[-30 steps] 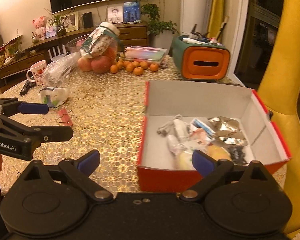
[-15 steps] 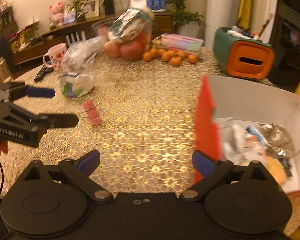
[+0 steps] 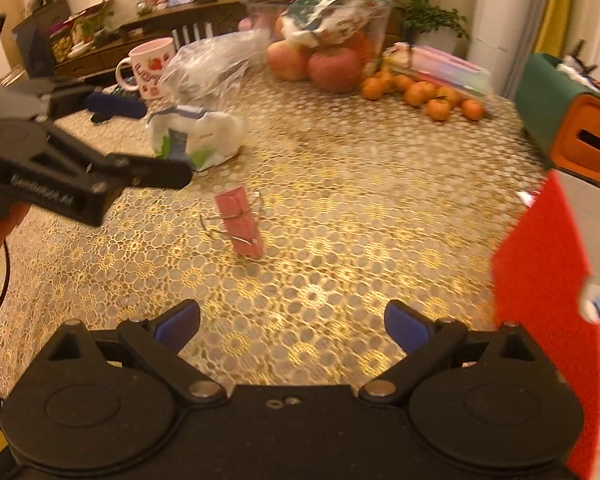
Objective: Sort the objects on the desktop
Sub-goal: 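Move the left tool to the wipes packet while the right tool approaches the pink binder clip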
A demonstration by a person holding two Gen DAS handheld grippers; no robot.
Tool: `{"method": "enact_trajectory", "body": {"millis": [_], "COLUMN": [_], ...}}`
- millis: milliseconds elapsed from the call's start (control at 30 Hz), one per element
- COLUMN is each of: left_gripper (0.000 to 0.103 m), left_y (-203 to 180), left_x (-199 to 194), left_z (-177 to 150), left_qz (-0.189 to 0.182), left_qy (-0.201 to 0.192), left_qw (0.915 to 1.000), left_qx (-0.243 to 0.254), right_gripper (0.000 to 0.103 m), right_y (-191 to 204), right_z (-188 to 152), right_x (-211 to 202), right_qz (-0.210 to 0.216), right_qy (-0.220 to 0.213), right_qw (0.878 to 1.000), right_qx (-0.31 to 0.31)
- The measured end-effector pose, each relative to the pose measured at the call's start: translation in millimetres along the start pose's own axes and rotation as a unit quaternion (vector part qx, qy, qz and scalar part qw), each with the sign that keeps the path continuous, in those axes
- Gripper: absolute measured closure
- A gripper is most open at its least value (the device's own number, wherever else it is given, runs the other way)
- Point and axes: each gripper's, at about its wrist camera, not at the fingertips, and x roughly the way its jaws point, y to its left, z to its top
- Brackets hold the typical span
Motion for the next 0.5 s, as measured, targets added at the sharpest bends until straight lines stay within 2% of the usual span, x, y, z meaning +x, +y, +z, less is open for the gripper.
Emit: {"method": "enact_trajectory", "body": {"millis": [200, 367, 500], "left_gripper": [0.0, 0.0, 0.0], "left_y": [23.4, 34.2, 38.6], "left_x": [23.9, 47.5, 63.7], "left_z": [6.8, 3.4, -1.9], "left_qz": [-0.006, -0.011, -0.001], "left_qy": [0.001, 0.021, 0.037], "left_qw": [0.9996, 0.9976, 0.9966], "left_qx": [0.027, 0.064, 0.073], "right_gripper": [0.005, 0.005, 0.006], "right_y": [9.3, 10.7, 11.0], "right_z": [16.7, 27.3, 34.4], "right_x": [24.0, 43.4, 57.4], "right_qz": [0.008, 0.009, 0.005], "right_qy": [0.01, 0.019, 0.024], "right_qw": [1.0, 1.0, 0.999], "right_qx": [-0.017, -0.022, -0.027]}}
